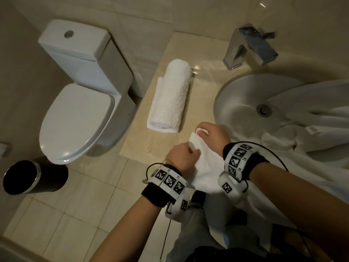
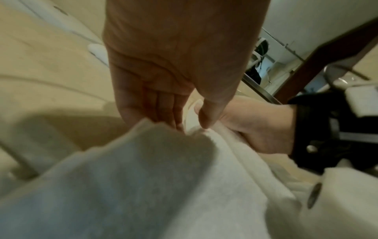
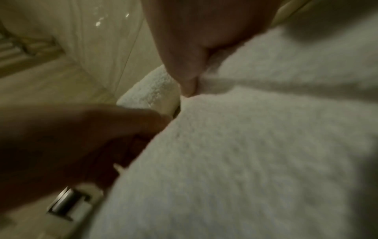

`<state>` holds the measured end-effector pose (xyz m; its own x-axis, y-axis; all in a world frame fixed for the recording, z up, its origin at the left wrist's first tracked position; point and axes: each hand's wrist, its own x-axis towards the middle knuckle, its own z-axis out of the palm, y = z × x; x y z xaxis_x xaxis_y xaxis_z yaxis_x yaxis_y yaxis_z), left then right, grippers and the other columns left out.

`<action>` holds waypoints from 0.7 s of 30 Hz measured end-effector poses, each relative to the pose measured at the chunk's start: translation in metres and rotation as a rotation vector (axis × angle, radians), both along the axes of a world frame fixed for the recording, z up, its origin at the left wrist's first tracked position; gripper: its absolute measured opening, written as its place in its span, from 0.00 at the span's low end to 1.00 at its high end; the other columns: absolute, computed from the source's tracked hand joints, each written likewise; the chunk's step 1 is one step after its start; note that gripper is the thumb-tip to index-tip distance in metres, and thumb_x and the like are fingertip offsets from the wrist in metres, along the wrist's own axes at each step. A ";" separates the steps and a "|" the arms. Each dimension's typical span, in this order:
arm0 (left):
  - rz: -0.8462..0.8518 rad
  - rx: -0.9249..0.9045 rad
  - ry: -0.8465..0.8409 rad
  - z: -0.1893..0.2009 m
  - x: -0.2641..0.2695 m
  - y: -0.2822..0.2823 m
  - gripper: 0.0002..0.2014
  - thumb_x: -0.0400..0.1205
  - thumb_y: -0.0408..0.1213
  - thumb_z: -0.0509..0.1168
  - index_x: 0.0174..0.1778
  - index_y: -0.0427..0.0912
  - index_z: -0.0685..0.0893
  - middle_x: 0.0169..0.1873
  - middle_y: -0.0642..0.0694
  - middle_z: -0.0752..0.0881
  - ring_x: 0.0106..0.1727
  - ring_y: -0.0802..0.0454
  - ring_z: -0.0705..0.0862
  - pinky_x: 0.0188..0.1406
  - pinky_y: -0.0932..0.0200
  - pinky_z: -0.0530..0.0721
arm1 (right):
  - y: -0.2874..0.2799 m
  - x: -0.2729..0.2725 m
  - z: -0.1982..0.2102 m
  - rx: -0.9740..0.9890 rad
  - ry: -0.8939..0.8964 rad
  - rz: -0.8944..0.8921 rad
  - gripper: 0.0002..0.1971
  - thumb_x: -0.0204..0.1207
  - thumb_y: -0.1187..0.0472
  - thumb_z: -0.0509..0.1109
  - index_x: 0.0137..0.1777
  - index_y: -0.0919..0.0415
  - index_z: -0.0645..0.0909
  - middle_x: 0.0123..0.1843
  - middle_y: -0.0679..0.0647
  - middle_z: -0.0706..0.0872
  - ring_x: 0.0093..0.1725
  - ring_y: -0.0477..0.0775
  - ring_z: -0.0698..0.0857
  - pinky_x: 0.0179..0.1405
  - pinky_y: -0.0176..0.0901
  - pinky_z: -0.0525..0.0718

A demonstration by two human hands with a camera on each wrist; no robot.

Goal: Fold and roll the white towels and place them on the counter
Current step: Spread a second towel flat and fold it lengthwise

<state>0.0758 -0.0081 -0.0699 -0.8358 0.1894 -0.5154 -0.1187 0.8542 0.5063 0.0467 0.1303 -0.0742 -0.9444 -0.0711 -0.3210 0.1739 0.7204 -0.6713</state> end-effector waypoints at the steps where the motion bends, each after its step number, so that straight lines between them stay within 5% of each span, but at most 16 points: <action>1: -0.017 0.001 -0.048 0.000 0.001 -0.002 0.15 0.80 0.53 0.57 0.38 0.45 0.76 0.37 0.47 0.83 0.44 0.45 0.84 0.44 0.55 0.79 | -0.001 -0.001 0.001 -0.120 0.010 -0.008 0.07 0.80 0.63 0.63 0.47 0.59 0.83 0.48 0.56 0.87 0.50 0.57 0.83 0.56 0.49 0.80; 5: -0.036 0.208 -0.231 0.007 0.008 -0.016 0.15 0.82 0.47 0.61 0.56 0.41 0.82 0.51 0.47 0.85 0.49 0.53 0.83 0.51 0.62 0.78 | -0.003 -0.003 0.009 -0.375 0.052 -0.069 0.08 0.79 0.69 0.65 0.44 0.58 0.84 0.44 0.53 0.86 0.48 0.47 0.82 0.50 0.36 0.77; 7: -0.078 0.345 -0.285 0.012 0.014 -0.027 0.08 0.81 0.37 0.65 0.49 0.34 0.82 0.44 0.46 0.81 0.37 0.66 0.79 0.37 0.76 0.74 | 0.001 -0.005 0.006 -0.294 0.044 -0.076 0.09 0.81 0.69 0.63 0.50 0.62 0.86 0.51 0.56 0.88 0.53 0.48 0.82 0.52 0.33 0.74; 10: -0.116 0.426 -0.343 0.014 0.030 -0.046 0.09 0.77 0.28 0.67 0.33 0.30 0.75 0.30 0.48 0.71 0.25 0.61 0.70 0.27 0.77 0.69 | 0.005 -0.003 -0.002 -0.094 -0.056 -0.003 0.13 0.83 0.68 0.58 0.62 0.66 0.80 0.55 0.58 0.84 0.55 0.54 0.80 0.55 0.34 0.70; 12: -0.164 0.420 -0.337 0.007 0.046 -0.060 0.10 0.76 0.27 0.68 0.33 0.26 0.77 0.33 0.45 0.72 0.30 0.60 0.70 0.33 0.76 0.71 | 0.005 0.001 -0.002 0.013 -0.074 0.038 0.11 0.83 0.67 0.58 0.62 0.68 0.76 0.51 0.58 0.79 0.49 0.54 0.77 0.48 0.36 0.69; 15: -0.113 0.327 -0.380 -0.011 0.068 -0.073 0.07 0.76 0.36 0.71 0.44 0.37 0.82 0.40 0.50 0.80 0.41 0.59 0.78 0.40 0.72 0.74 | 0.001 0.003 -0.001 0.108 -0.039 0.059 0.11 0.82 0.64 0.62 0.58 0.70 0.77 0.51 0.62 0.82 0.49 0.60 0.80 0.44 0.41 0.69; 18: -0.201 0.228 -0.184 -0.026 0.081 -0.079 0.15 0.74 0.44 0.70 0.47 0.35 0.85 0.39 0.53 0.77 0.43 0.58 0.75 0.42 0.65 0.71 | -0.002 0.003 -0.003 0.069 -0.001 -0.053 0.08 0.81 0.64 0.63 0.52 0.70 0.79 0.42 0.57 0.78 0.42 0.56 0.75 0.39 0.38 0.65; 21: -0.251 0.435 0.161 -0.024 0.092 -0.081 0.16 0.75 0.43 0.65 0.47 0.32 0.85 0.47 0.49 0.80 0.49 0.67 0.71 0.53 0.75 0.68 | -0.003 0.001 -0.007 0.062 0.009 -0.114 0.07 0.81 0.64 0.62 0.49 0.69 0.78 0.41 0.55 0.76 0.41 0.55 0.73 0.39 0.38 0.64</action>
